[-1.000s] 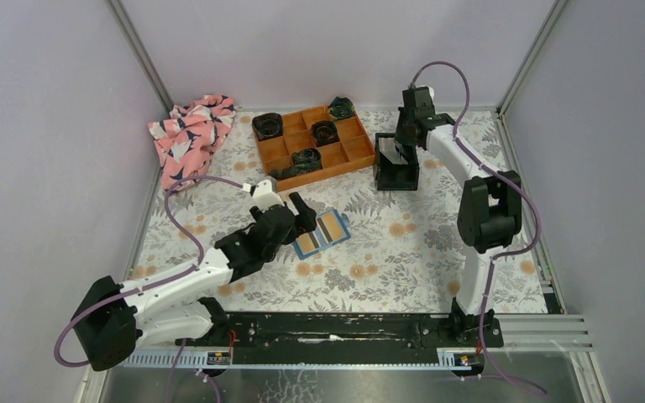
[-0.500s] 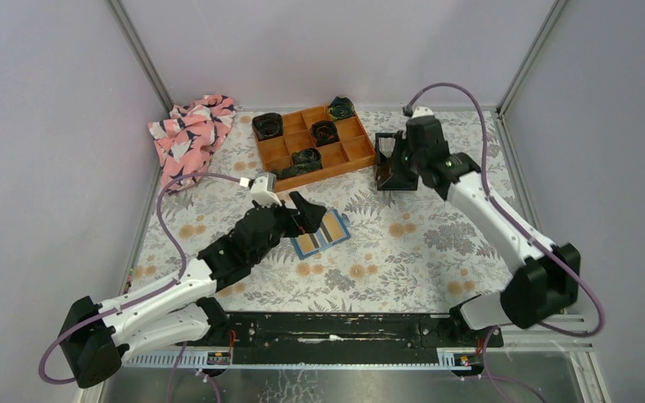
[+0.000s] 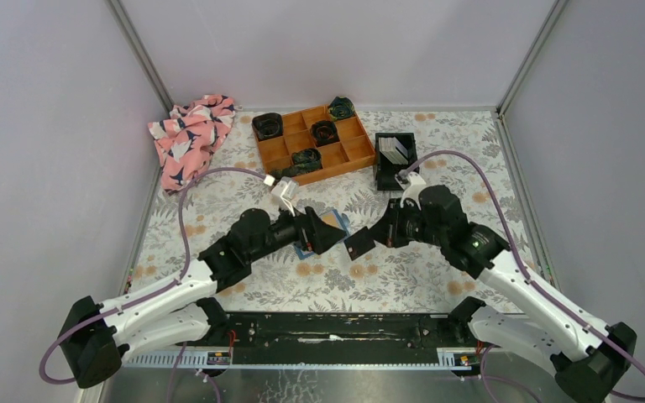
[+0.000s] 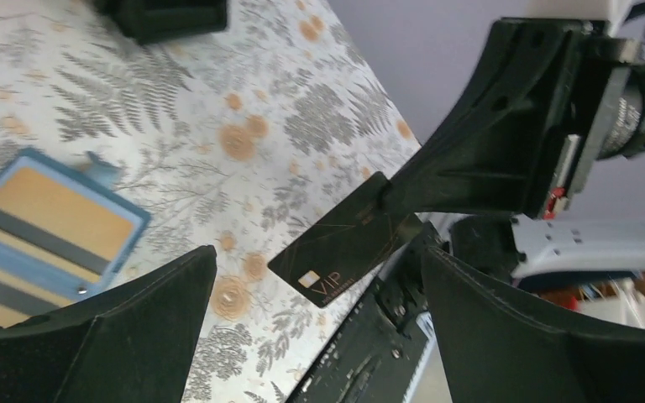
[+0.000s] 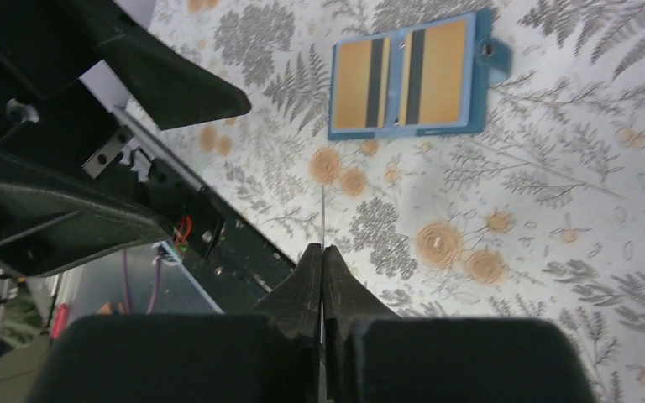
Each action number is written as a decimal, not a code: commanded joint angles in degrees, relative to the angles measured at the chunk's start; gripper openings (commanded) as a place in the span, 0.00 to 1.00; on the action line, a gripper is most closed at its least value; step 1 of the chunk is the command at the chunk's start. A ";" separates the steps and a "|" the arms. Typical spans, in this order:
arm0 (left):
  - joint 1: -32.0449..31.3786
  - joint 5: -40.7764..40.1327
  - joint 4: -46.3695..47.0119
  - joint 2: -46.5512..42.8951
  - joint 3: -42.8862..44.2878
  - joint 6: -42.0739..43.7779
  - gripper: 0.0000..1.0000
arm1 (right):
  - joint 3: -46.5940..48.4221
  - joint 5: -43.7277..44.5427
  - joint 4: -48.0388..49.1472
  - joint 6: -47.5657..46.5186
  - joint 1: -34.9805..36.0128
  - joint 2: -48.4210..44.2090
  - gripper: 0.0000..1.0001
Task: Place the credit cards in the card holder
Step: Pick up the credit card from the storage box.
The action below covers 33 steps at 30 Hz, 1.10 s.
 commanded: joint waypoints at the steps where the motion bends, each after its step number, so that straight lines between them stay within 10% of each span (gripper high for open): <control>1: 0.48 12.73 7.16 1.07 -1.50 2.07 0.98 | -1.97 -7.66 2.82 3.36 0.53 -4.42 0.00; 25: 0.42 30.94 12.16 9.00 -2.79 -1.24 0.53 | -10.03 -23.95 15.65 10.48 0.53 -6.51 0.00; 33: 0.43 30.83 13.06 3.50 -5.68 -4.43 0.00 | -10.70 -24.54 16.96 11.84 0.48 -7.08 0.00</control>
